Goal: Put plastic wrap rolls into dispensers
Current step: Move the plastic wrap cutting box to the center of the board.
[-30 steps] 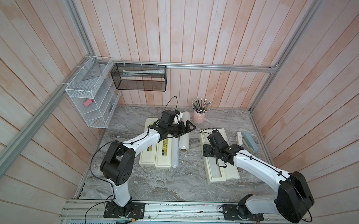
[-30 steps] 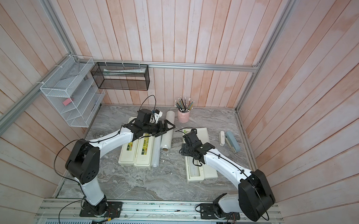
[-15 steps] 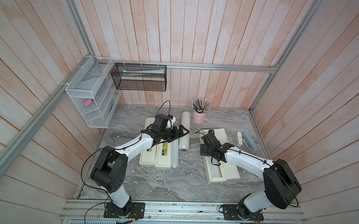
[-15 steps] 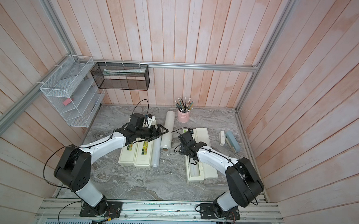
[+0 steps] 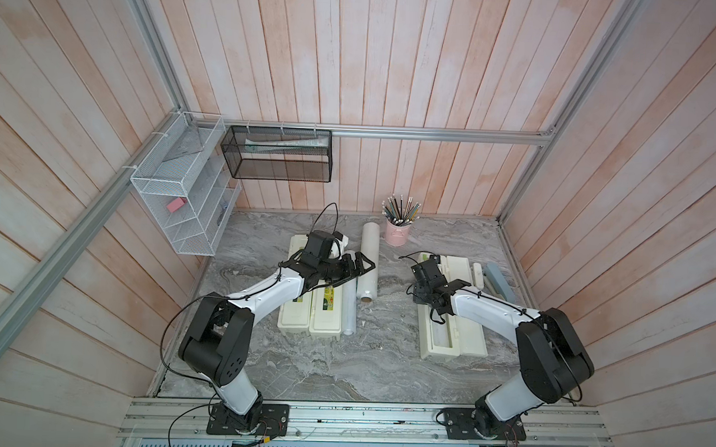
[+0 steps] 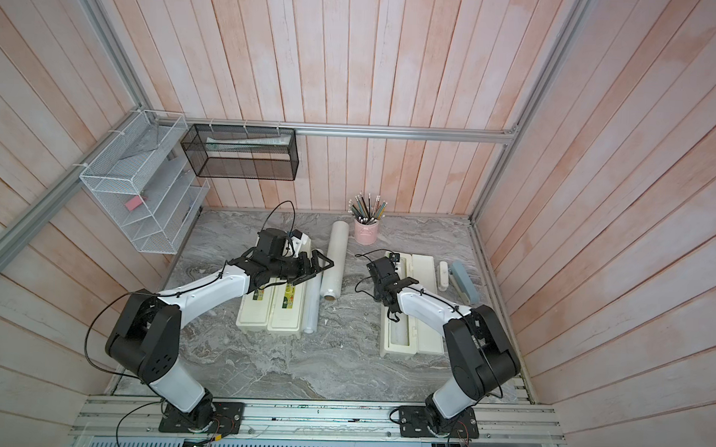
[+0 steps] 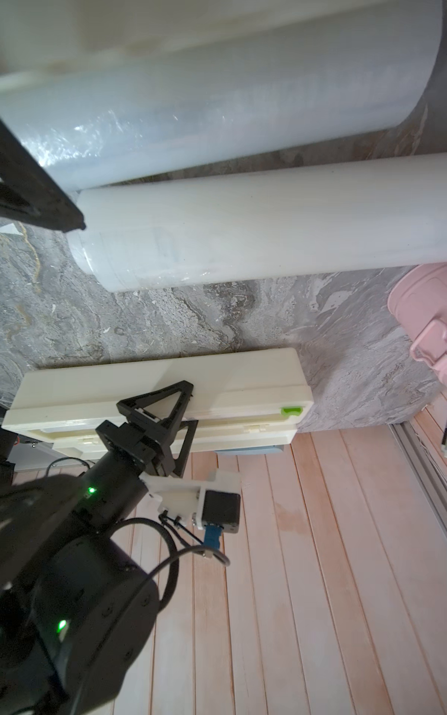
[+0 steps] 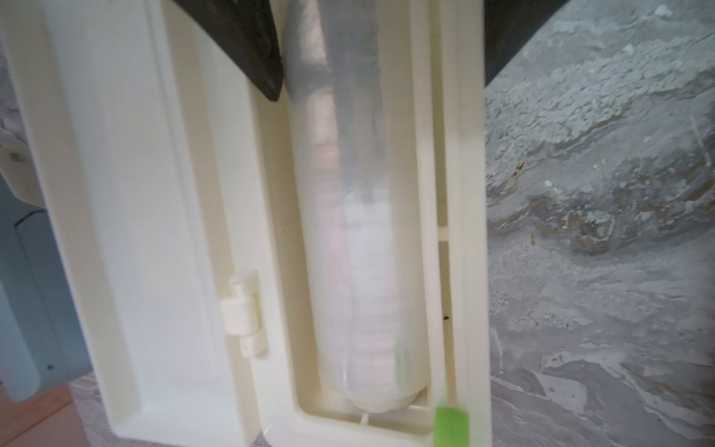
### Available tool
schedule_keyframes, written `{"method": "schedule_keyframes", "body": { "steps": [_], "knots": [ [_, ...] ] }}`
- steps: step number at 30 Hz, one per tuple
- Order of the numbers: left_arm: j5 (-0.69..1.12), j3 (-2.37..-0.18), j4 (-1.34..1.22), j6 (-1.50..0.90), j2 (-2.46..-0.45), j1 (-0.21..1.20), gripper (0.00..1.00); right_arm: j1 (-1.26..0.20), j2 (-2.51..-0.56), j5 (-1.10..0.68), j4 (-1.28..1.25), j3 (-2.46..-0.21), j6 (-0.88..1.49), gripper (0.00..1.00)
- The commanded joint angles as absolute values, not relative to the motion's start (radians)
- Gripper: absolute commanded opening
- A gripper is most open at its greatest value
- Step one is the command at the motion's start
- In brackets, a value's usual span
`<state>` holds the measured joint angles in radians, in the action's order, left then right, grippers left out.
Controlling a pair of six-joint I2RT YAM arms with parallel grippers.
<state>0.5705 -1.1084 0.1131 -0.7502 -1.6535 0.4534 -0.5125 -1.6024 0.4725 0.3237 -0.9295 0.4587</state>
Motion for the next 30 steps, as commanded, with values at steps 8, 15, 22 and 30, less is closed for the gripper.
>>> {"method": "schedule_keyframes", "body": {
  "steps": [8, 15, 22, 30],
  "knots": [
    [0.569, -1.069, 0.117, -0.718, -1.6, 0.422, 1.0, -0.43, -1.699, 0.445, 0.281, -0.982, 0.29, 0.74],
    [0.57, -1.07, 0.13, -0.703, -1.6, 0.406, 1.0, -0.372, -1.728, 0.429, 0.243, -1.02, 0.208, 0.74],
    [0.549, -1.103, 0.21, -0.659, -1.59, 0.384, 1.0, -0.363, -1.703, 0.383, 0.24, -1.099, 0.163, 0.94],
    [0.52, -1.115, 0.341, -0.612, -1.51, 0.308, 1.0, -0.464, -1.62, 0.241, 0.343, -1.219, 0.28, 0.98]
  ]
}}
